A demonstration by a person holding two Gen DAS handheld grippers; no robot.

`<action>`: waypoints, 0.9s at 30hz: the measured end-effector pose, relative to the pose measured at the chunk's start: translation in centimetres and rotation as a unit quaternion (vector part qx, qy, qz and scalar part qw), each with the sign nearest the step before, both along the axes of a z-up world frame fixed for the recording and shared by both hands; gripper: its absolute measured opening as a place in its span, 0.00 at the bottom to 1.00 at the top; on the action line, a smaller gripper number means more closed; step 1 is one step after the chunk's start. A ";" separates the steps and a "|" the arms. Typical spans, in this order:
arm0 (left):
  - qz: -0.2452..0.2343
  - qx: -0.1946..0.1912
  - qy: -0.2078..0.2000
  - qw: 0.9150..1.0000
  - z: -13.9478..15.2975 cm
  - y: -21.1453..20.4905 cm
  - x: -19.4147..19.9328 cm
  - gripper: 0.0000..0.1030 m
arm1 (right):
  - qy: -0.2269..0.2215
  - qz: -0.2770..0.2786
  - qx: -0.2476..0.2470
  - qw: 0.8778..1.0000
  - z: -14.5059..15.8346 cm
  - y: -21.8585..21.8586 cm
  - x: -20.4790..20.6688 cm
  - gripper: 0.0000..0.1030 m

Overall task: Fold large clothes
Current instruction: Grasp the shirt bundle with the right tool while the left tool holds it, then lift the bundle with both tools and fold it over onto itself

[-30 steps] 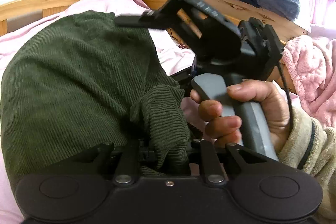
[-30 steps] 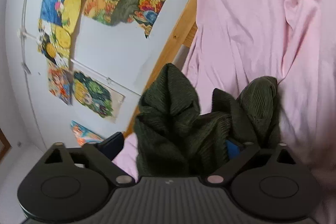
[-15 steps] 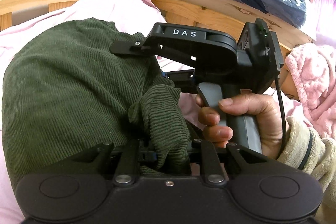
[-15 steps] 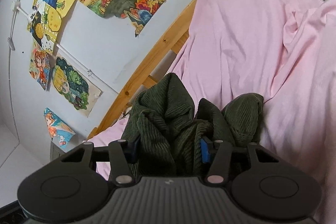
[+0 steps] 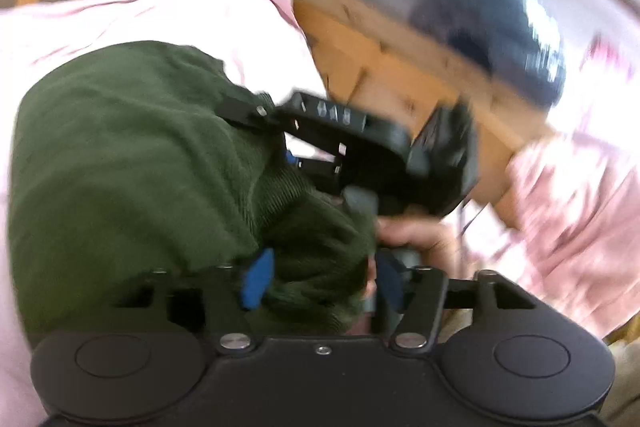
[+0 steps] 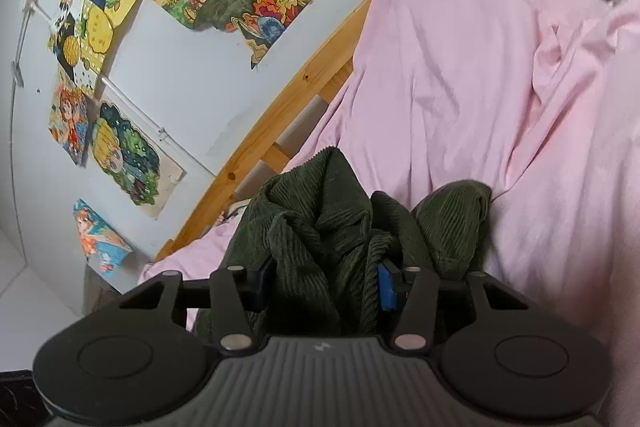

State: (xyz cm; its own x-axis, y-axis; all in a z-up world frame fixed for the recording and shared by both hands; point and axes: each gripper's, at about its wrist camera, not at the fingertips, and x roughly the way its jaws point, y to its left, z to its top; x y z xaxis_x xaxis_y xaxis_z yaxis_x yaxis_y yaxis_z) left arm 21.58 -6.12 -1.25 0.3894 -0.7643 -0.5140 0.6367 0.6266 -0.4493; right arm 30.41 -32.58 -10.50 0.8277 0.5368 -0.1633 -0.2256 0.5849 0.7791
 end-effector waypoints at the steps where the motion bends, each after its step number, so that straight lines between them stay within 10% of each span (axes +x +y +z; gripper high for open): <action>1: 0.016 -0.015 0.005 1.000 0.2 1.2 -0.2 0.64 | -0.004 -0.002 -0.006 1.000 0.1 0.1 0.0 0.52; 11: 0.232 0.004 0.015 0.973 0.6 10.2 0.6 0.76 | -0.097 -0.047 -0.220 0.970 4.0 4.0 -2.5 0.48; 20: 0.215 0.019 0.070 0.974 -2.7 9.5 3.8 0.88 | -0.047 -0.078 -0.260 0.961 3.6 4.0 -3.5 0.64; 27: 0.206 0.028 0.064 0.976 -3.1 9.8 4.1 0.92 | -0.102 -0.169 -0.376 0.905 9.0 6.1 -7.7 0.92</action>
